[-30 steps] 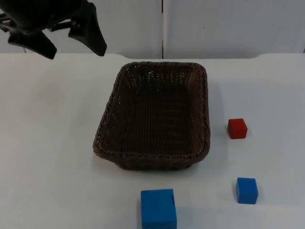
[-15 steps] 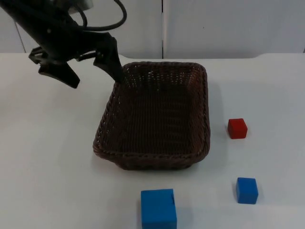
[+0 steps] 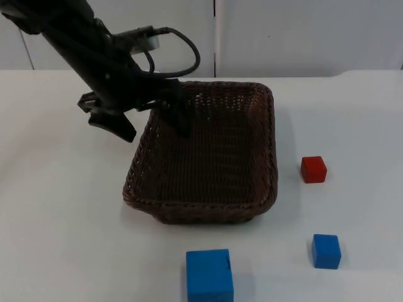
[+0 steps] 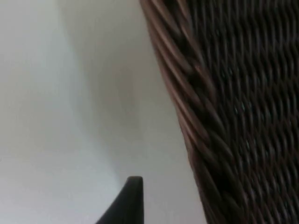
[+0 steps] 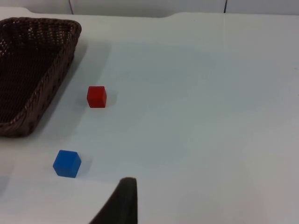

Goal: Pick up the basket with the left hand and place the largest block into the basket with the right hand.

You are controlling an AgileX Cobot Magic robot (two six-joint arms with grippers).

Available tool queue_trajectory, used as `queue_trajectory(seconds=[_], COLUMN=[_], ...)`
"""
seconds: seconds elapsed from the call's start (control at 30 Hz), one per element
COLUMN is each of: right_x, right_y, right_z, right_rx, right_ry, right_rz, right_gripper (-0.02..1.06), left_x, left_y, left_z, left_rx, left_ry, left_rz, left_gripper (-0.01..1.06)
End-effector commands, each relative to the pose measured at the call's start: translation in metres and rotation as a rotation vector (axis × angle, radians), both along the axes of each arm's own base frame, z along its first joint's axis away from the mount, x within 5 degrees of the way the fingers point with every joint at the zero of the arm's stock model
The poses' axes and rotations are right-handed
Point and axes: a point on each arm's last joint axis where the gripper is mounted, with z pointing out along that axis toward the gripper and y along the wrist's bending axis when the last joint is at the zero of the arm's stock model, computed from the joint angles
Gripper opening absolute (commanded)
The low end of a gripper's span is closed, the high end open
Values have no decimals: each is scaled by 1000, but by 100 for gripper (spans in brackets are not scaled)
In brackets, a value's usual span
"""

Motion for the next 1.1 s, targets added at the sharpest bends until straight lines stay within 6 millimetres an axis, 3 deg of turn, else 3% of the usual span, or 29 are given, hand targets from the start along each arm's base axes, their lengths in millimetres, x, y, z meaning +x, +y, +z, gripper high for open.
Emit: queue_trajectory(seconds=[0.0,0.27,0.33,0.4,0.47,0.57,0.6,0.77,0.8,0.83,1.07], right_x=[1,1,1,1,1,1,1,1,1,1,1], right_y=[0,0,0,0,0,0,0,0,0,0,0], right_z=[-1,-1,-1,-1,-1,-1,-1,-1,-1,-1,-1], right_rx=[0,0,0,0,0,0,0,0,0,0,0], right_ry=[-7,-7,-7,-7,-7,-7,-7,-7,-7,-7,-7], right_rz=[-14,-14,-14,-14,-14,-14,-14,-14,-14,-14,-14], right_gripper=[105,105,105,105,105,105,105,105,105,105,105], left_x=[3,9,10,11,11,11,11,11,11,11,12], left_y=[-4,-5,-5,-5,-5,-5,-5,-5,-5,-6,-8], left_z=[-2,-20,-22,-22,-22,-22,-22,-22,-22,-21,-16], left_rx=[-20,-13,-12,-12,-11,-13,-13,-24,-24,-30,-76], left_ry=[-5,13,13,8,4,8,8,12,12,14,36], left_rz=[14,44,50,53,55,63,63,82,82,87,150], left_gripper=[100,98,90,78,73,51,51,7,7,-1,0])
